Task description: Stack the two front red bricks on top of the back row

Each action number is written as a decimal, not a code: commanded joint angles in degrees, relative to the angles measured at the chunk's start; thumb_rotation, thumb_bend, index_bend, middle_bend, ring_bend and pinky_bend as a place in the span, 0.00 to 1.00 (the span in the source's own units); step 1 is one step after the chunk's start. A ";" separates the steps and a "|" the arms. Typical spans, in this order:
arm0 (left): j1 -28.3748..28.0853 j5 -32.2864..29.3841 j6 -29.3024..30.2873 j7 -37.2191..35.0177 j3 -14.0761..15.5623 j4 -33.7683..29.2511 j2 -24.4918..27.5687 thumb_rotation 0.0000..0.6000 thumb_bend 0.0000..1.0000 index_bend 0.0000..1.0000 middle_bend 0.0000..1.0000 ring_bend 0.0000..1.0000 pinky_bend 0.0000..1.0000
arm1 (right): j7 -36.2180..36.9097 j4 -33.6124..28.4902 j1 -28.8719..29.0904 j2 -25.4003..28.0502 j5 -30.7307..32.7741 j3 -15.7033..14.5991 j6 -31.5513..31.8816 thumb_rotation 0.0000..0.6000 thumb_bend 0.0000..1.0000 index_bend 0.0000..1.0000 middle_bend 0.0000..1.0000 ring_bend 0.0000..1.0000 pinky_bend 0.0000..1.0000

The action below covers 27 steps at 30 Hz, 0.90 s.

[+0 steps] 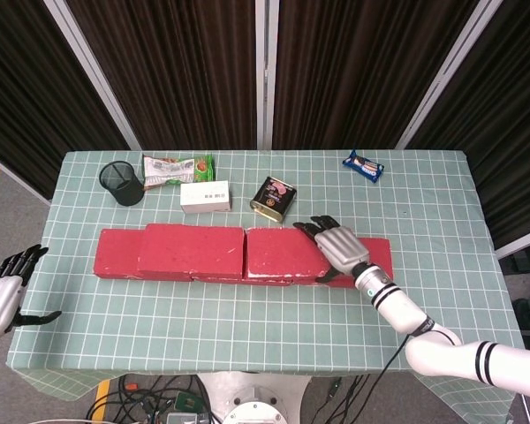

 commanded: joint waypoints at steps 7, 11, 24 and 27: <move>-0.39 0.23 -1.67 -1.63 0.19 0.30 0.26 1.00 0.00 0.04 0.00 0.00 0.00 | -1.18 0.59 2.84 0.74 4.66 -1.02 -1.49 1.00 0.04 0.07 0.28 0.00 0.00; -0.60 0.50 -2.44 -3.31 0.27 0.41 0.52 1.00 0.00 0.04 0.00 0.00 0.00 | -1.40 0.06 3.84 0.95 6.63 -1.31 -1.55 1.00 0.04 0.07 0.28 0.00 0.00; -0.20 1.53 -1.46 -4.80 0.20 1.30 0.18 1.00 0.00 0.04 0.00 0.00 0.00 | -2.06 -0.60 6.20 0.46 10.36 -3.23 -0.94 1.00 0.04 0.07 0.28 0.00 0.00; -0.17 1.67 -1.45 -4.94 0.25 1.43 0.17 1.00 0.00 0.04 0.00 0.00 0.00 | -2.20 -0.41 6.65 0.14 11.11 -3.53 -0.60 1.00 0.03 0.07 0.28 0.00 0.00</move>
